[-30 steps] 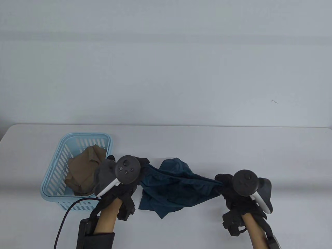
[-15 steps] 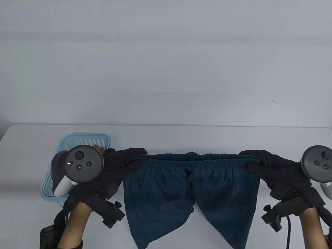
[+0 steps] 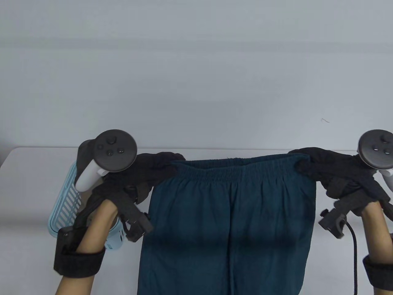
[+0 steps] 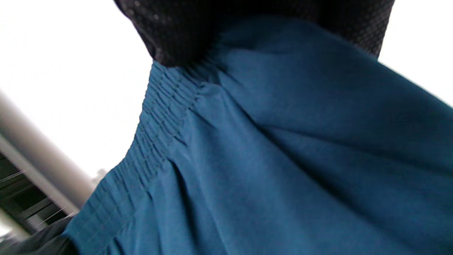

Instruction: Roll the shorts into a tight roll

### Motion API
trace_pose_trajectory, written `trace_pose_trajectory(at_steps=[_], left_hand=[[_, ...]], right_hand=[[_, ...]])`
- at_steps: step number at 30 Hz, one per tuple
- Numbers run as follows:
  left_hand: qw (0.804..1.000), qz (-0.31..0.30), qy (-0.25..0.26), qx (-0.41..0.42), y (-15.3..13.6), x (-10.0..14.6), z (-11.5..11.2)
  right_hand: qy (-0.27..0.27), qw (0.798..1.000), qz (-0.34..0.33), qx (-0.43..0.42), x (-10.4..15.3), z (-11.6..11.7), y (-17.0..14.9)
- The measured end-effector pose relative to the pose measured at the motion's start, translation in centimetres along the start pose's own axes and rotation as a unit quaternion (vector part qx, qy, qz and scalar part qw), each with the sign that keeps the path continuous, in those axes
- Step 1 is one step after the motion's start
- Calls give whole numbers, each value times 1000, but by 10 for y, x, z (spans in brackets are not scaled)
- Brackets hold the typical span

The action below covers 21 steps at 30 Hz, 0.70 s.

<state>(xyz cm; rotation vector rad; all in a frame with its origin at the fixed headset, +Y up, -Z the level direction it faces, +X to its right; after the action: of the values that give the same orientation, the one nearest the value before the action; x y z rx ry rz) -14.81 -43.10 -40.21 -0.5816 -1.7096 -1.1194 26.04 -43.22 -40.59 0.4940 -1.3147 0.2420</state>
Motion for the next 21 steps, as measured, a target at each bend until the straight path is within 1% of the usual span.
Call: trace_pose_trajectory(at_steps=[2,3,4,5,6,7,8,9,10,11,12,13,14,15,16,18,20,21], left_hand=[[999,36,8,-21,-15,-26,-11],[998,52,22,-35,-21,-39,-14],[996,62,45,-45,-23,-50,-12],[994,71,64,-52,-23,-57,-8],[991,78,95,-59,-20,-61,1],[987,76,128,-64,-14,-62,12],[983,67,157,-62,-6,-58,25],[980,63,181,-58,0,-53,32],[974,56,213,-49,8,-44,41],[972,43,226,-45,14,-36,48],[973,26,227,-43,17,-29,51],[974,16,222,-41,18,-24,50],[976,2,217,-39,17,-18,46],[977,-2,210,-44,13,-14,37],[978,-1,201,-50,9,-12,29],[984,-3,158,-75,-2,-12,-1],[988,13,104,-112,-17,-14,-44],[988,14,79,-133,-23,-15,-66]], right_hand=[[-35,999,22,0,-25,5,-24],[-60,998,36,3,-38,6,-35],[-84,996,37,7,-49,7,-39],[-118,992,32,14,-56,6,-36],[-149,988,18,24,-60,3,-28],[-181,983,-6,37,-62,-2,-13],[-215,975,-34,44,-58,-8,5],[-230,970,-57,46,-55,-11,15],[-242,964,-97,45,-48,-16,30],[-248,961,-119,40,-40,-20,40],[-248,958,-139,36,-32,-22,46],[-238,959,-153,36,-26,-23,47],[-220,959,-172,37,-21,-22,46],[-205,961,-179,39,-16,-19,39],[-191,966,-169,42,-14,-14,29],[-150,978,-138,52,-12,-1,2],[-109,987,-96,75,-11,20,-39],[-97,988,-80,84,-11,29,-56]])
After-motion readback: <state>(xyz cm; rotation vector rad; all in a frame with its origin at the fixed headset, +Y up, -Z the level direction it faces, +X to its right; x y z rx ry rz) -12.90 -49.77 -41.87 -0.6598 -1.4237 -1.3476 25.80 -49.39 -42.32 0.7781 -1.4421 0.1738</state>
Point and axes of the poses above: the tracker on the back of each hand, its own y axis roughly to the thumb side, its own x axis roughly from the fingertips to the wrist, z = x × y, the point moved 3 cm from there along -x, roughly from the wrist to the fingertips, and after that the axes turned 11 degrees about -x, right-handed, at the moved point
